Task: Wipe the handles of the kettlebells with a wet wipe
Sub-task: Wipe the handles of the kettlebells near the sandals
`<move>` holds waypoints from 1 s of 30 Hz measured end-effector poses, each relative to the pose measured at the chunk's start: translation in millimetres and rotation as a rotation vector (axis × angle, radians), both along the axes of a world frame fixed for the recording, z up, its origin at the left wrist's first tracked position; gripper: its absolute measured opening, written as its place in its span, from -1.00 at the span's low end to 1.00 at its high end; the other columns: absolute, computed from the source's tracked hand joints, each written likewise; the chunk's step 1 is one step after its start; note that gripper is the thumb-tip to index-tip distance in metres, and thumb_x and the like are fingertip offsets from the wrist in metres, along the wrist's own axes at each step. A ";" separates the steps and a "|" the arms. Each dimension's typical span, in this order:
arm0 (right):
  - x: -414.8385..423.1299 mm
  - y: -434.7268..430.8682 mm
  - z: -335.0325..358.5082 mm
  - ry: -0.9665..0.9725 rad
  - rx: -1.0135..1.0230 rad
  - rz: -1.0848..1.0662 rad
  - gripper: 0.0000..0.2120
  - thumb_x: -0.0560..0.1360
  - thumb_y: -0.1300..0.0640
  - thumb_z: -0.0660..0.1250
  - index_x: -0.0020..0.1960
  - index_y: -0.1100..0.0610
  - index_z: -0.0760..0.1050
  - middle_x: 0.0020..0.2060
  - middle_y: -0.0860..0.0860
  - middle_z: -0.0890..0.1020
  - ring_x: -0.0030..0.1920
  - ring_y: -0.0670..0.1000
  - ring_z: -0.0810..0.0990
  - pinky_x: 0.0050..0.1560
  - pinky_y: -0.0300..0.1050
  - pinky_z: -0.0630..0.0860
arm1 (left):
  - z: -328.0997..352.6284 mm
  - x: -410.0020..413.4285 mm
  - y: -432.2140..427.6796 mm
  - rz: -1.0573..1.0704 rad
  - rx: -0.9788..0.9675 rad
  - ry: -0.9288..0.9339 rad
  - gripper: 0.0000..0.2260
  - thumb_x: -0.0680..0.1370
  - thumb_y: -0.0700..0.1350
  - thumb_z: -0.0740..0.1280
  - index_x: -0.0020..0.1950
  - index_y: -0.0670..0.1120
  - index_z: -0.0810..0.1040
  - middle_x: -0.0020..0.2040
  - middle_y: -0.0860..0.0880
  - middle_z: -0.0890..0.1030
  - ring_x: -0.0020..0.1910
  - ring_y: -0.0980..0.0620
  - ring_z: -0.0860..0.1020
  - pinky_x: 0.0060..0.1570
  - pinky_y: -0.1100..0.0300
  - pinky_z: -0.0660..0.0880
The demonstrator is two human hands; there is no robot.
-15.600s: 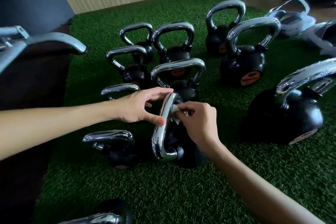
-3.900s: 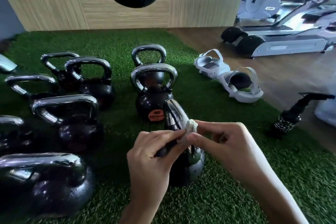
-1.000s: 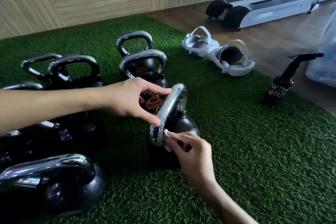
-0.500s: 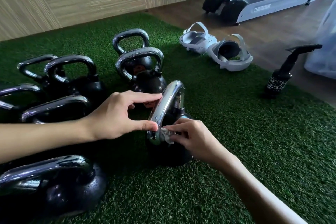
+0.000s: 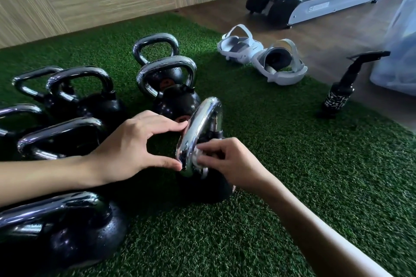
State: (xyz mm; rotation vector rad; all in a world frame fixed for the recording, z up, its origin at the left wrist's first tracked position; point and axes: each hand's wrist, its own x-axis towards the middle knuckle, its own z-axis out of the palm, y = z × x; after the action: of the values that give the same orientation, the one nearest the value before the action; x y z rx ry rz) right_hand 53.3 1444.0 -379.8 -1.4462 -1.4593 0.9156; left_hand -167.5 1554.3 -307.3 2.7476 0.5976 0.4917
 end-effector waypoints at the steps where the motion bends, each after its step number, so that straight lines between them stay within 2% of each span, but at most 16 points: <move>1: -1.7 2.2 3.0 0.121 -0.011 -0.039 -0.76 0.49 0.12 0.52 0.16 0.05 0.70 -0.07 -0.09 0.75 -0.08 -0.16 0.70 0.09 -0.16 0.62 | -0.5 0.0 -0.1 0.008 0.013 0.007 -0.28 0.26 0.24 0.58 0.39 0.10 0.56 0.23 0.23 0.61 0.28 0.18 0.51 0.33 0.34 0.38; 3: -4.9 6.7 5.2 0.250 -0.001 -0.172 -0.76 0.46 0.15 0.54 0.13 0.05 0.71 -0.11 -0.07 0.76 -0.09 -0.07 0.74 0.08 -0.03 0.67 | -0.9 -0.4 -0.4 0.019 0.025 0.014 -0.28 0.26 0.26 0.57 0.40 0.12 0.55 0.23 0.20 0.63 0.27 0.16 0.51 0.33 0.33 0.38; 5: -8.8 6.6 4.1 0.296 0.005 -0.229 -0.76 0.47 0.17 0.53 0.13 0.05 0.71 -0.12 -0.07 0.77 -0.11 -0.07 0.75 0.01 -0.09 0.68 | -1.1 -1.1 -1.5 0.025 0.040 0.010 -0.28 0.27 0.26 0.56 0.40 0.10 0.56 0.22 0.20 0.63 0.26 0.16 0.51 0.32 0.30 0.40; 7: -10.8 0.9 0.7 0.318 -0.018 -0.200 -0.75 0.46 0.18 0.53 0.14 0.05 0.70 -0.10 -0.06 0.77 -0.08 -0.04 0.75 0.04 -0.10 0.67 | -2.2 -1.1 -2.8 0.025 0.049 0.006 -0.28 0.28 0.26 0.55 0.41 0.08 0.56 0.22 0.20 0.63 0.24 0.15 0.52 0.31 0.30 0.41; 10: -9.1 -5.3 -2.9 0.349 -0.045 -0.135 -0.75 0.43 0.17 0.57 0.08 -0.03 0.70 -0.09 -0.02 0.77 -0.02 0.10 0.74 0.13 0.06 0.65 | -3.6 -1.1 -2.4 0.028 0.042 -0.004 -0.27 0.27 0.26 0.55 0.41 0.08 0.56 0.22 0.20 0.64 0.24 0.18 0.51 0.30 0.31 0.41; 14: -10.4 7.3 0.2 0.279 0.042 -0.298 -0.80 0.43 0.15 0.58 0.05 0.06 0.73 -0.13 -0.05 0.77 -0.12 -0.02 0.75 0.03 0.05 0.69 | -5.6 -0.9 -1.5 0.023 0.029 -0.018 -0.27 0.27 0.26 0.54 0.41 0.11 0.55 0.22 0.19 0.64 0.25 0.19 0.51 0.30 0.28 0.42; 18: -21.0 19.1 4.3 0.608 0.059 -0.480 -0.90 0.47 0.19 0.54 -0.01 0.10 0.74 -0.19 0.05 0.77 -0.13 0.08 0.76 0.03 0.15 0.69 | -7.0 -1.3 -0.7 0.027 0.024 -0.026 -0.27 0.27 0.26 0.55 0.41 0.12 0.55 0.22 0.22 0.63 0.25 0.18 0.51 0.30 0.28 0.42; 19: -22.6 19.4 2.5 0.638 0.056 -0.492 -0.89 0.47 0.19 0.54 -0.01 0.09 0.74 -0.19 0.06 0.77 -0.11 0.11 0.76 0.04 0.17 0.68 | -7.2 -1.1 -0.8 0.027 0.024 -0.027 -0.27 0.27 0.27 0.55 0.41 0.12 0.55 0.22 0.22 0.62 0.25 0.18 0.51 0.30 0.28 0.42; 22: -27.3 15.9 -2.5 0.585 0.062 -0.502 -0.83 0.43 0.17 0.57 0.02 0.08 0.74 -0.16 0.01 0.77 -0.10 0.04 0.76 0.05 0.11 0.69 | -8.0 -1.5 -0.5 0.032 0.023 -0.030 -0.27 0.27 0.28 0.54 0.41 0.13 0.55 0.22 0.23 0.62 0.25 0.20 0.50 0.30 0.30 0.42; 25: -24.7 24.6 -3.5 0.497 0.118 -0.661 -0.85 0.43 0.15 0.58 0.00 0.03 0.74 -0.17 -0.09 0.76 -0.14 -0.09 0.75 -0.01 -0.07 0.69 | -8.2 -2.3 0.7 0.035 0.025 -0.024 -0.27 0.27 0.29 0.54 0.41 0.13 0.55 0.23 0.22 0.62 0.25 0.19 0.50 0.30 0.30 0.41; 30: -16.8 44.8 -5.0 0.269 0.196 -0.824 -0.87 0.44 0.13 0.57 -0.01 0.02 0.74 -0.23 -0.17 0.73 -0.18 -0.16 0.69 -0.04 -0.23 0.63 | -8.5 -1.6 0.1 0.035 0.017 -0.025 -0.27 0.27 0.29 0.54 0.41 0.13 0.55 0.23 0.24 0.62 0.25 0.19 0.51 0.29 0.29 0.42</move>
State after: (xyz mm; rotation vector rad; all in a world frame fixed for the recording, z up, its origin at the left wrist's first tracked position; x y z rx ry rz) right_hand 36.6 1488.8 -384.8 -1.5076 -0.6230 0.4048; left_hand -169.1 1554.4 -315.8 2.7465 0.6386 0.5411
